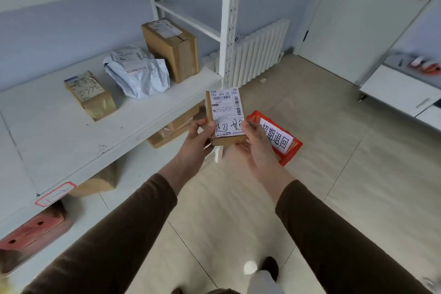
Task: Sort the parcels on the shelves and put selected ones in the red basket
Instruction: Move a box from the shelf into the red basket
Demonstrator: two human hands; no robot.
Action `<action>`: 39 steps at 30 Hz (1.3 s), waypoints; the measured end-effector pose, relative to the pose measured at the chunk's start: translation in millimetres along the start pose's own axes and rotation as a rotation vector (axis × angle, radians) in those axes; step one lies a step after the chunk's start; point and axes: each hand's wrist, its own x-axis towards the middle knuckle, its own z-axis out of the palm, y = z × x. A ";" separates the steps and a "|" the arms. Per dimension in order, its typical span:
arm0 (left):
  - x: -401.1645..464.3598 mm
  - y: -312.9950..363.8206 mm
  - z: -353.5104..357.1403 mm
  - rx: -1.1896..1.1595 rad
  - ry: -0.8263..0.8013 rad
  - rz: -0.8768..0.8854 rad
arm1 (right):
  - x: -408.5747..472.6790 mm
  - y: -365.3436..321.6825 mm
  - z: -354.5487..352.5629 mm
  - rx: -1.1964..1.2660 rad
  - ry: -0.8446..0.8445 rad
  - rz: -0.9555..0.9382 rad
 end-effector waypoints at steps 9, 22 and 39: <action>99.8 -72.8 158.4 0.040 -0.024 -0.130 | 90.9 -68.4 -173.4 -0.042 0.112 0.075; 246.8 -142.9 253.5 -0.012 0.019 -0.323 | 237.4 -113.7 -283.4 -0.157 0.123 0.193; 429.3 -273.1 381.5 -0.207 0.357 -0.433 | 427.5 -107.4 -435.7 -0.081 0.059 0.529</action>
